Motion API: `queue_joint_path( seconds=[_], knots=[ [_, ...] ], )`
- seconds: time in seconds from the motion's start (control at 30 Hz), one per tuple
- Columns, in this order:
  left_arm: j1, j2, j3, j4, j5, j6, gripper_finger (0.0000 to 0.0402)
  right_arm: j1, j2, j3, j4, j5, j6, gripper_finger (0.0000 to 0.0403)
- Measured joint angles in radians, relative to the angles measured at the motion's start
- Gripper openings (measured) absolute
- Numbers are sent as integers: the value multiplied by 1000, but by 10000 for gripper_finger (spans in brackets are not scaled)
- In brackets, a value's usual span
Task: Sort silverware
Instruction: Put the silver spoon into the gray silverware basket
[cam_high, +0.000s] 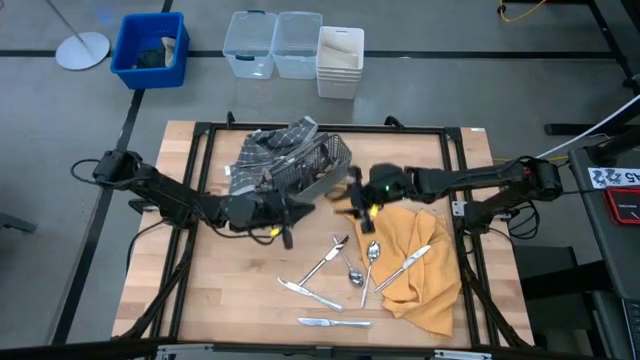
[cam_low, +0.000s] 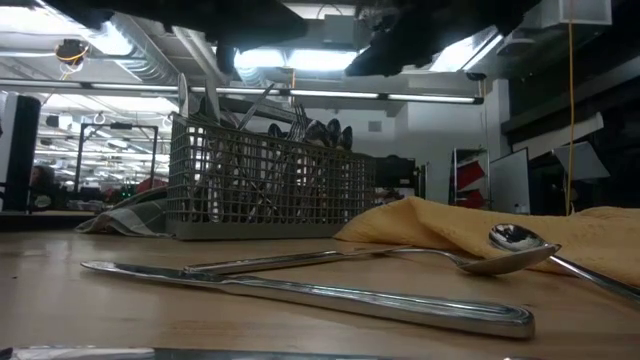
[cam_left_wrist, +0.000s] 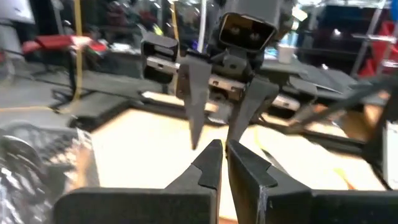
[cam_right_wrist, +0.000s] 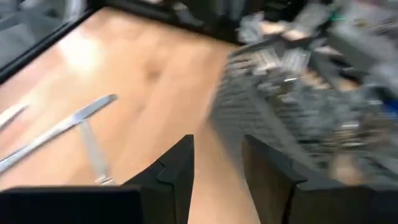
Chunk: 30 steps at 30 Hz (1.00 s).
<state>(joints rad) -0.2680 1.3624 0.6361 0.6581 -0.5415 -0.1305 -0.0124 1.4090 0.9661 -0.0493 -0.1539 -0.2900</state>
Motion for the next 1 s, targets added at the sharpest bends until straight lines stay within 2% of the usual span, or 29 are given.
queue_joint_path(
  seconds=[0.17,0.33,0.47,0.7,0.83,1.0],
  knots=[
    [-71,0,0,-70,0,-74,15,116,1,0,-95,2,169,136],
    [-120,0,0,-126,0,-106,15,209,1,0,-121,15,534,136],
    [-148,0,-1,-181,0,-110,15,273,2,0,-192,81,857,136],
    [-174,0,-1,-289,0,-110,15,378,2,0,-374,276,1345,136],
    [-178,0,-1,-359,0,-151,15,426,20,0,-450,362,1561,136],
    [-176,1,-2,-388,-1,-137,15,459,89,1,-497,382,1713,136]
  ],
)
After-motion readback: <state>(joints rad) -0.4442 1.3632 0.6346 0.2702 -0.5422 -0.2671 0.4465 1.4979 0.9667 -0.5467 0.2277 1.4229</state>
